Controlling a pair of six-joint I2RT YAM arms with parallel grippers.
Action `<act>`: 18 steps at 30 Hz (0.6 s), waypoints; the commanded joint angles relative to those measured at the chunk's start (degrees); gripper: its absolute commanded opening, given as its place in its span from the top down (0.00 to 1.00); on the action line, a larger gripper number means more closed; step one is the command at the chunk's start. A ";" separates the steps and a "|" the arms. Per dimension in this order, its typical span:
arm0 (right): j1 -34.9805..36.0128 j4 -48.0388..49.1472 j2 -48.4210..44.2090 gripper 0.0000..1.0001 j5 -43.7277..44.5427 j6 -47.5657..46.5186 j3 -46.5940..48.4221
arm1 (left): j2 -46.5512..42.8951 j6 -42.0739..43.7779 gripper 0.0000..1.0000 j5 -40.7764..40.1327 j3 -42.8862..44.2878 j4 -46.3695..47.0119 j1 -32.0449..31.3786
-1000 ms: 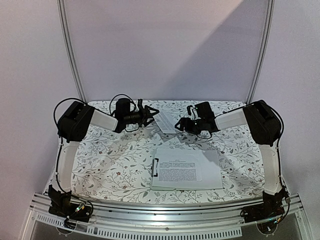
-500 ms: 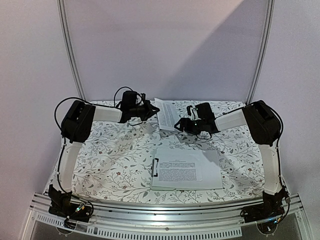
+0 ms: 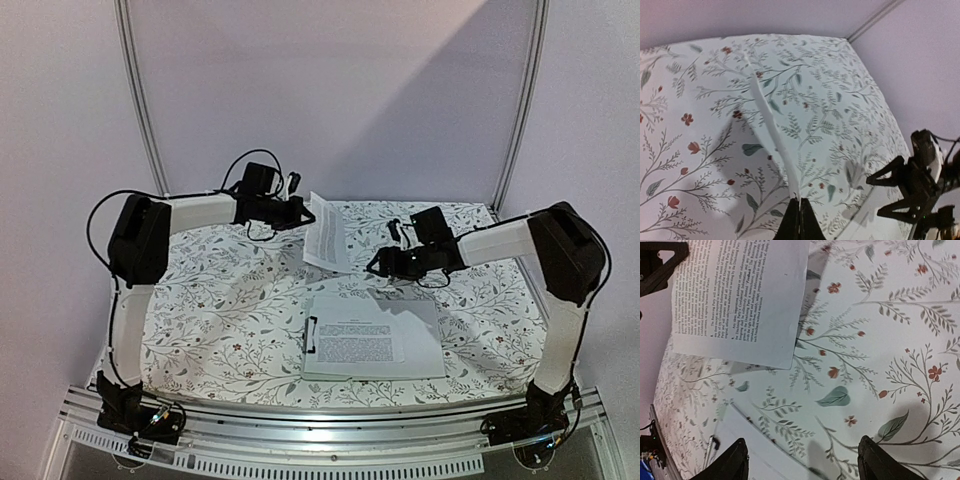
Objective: Put the files into the folder
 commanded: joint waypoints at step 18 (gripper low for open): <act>9.11 -8.12 -42.57 0.24 2.31 -42.51 -13.67 | -33.70 33.71 1.00 -21.11 -14.87 -31.58 -20.75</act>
